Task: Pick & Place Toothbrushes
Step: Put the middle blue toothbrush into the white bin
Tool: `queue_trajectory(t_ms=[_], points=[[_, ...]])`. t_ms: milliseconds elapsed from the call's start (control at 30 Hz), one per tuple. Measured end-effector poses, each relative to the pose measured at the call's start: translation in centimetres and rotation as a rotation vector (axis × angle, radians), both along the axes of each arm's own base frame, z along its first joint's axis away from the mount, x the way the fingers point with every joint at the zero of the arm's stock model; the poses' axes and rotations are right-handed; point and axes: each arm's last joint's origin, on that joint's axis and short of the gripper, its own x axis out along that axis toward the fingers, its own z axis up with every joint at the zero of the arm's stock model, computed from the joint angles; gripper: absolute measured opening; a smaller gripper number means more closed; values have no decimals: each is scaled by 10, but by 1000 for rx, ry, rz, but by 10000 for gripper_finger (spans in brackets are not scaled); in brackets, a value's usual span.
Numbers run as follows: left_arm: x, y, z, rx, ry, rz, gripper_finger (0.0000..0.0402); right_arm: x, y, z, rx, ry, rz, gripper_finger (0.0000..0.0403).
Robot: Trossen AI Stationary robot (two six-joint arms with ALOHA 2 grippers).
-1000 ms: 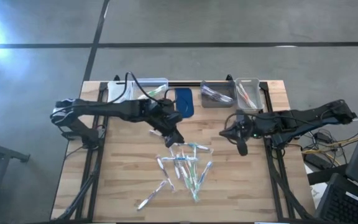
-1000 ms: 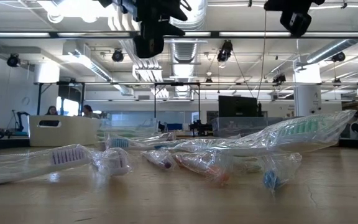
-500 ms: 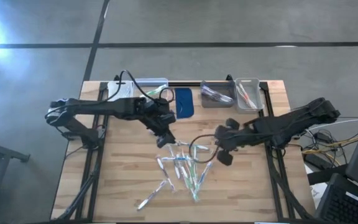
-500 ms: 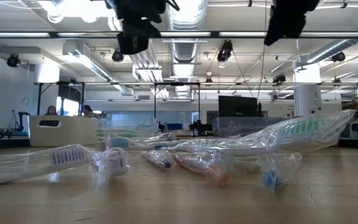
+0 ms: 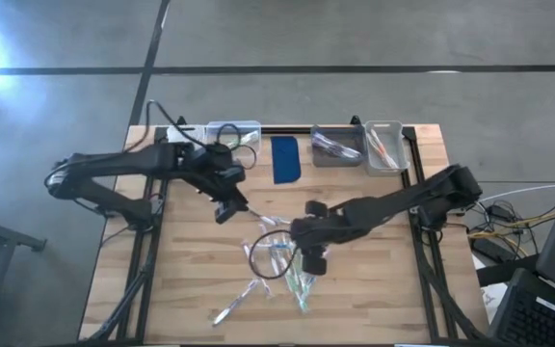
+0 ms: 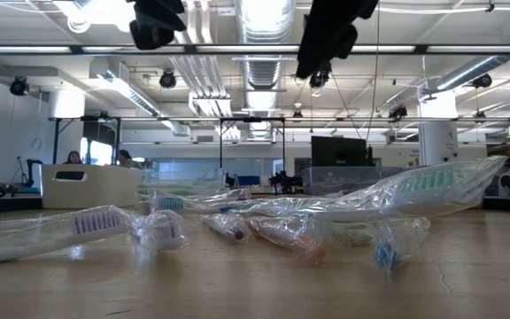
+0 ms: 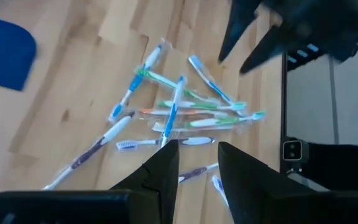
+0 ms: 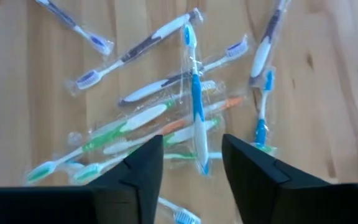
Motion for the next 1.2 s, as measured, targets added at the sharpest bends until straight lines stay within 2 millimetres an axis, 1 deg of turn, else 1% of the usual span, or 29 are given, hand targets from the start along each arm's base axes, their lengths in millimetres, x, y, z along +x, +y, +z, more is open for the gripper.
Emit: queue_trajectory(t_ms=[133,267,367,500,567,700,833,1100,1200], points=[[-20,0,13,25,-44,42,117,13,3,-19,-7,60,5,186],[-39,0,27,63,-110,104,117,20,4,-38,-16,112,12,199],[-50,0,34,84,-149,132,117,24,2,-50,-11,135,24,200],[-62,-1,40,82,-185,143,117,32,0,-66,4,163,43,191],[-65,-1,42,81,-197,144,117,36,-1,-78,-1,191,44,185],[-69,-2,44,71,-210,152,117,40,-2,-94,-6,229,39,173],[-71,-2,44,71,-208,153,117,43,-6,-101,-8,231,32,167],[-70,-2,44,70,-202,153,117,43,-21,-111,-9,240,2,178],[-70,-2,44,71,-202,152,117,43,-27,-113,-8,246,-5,174]])
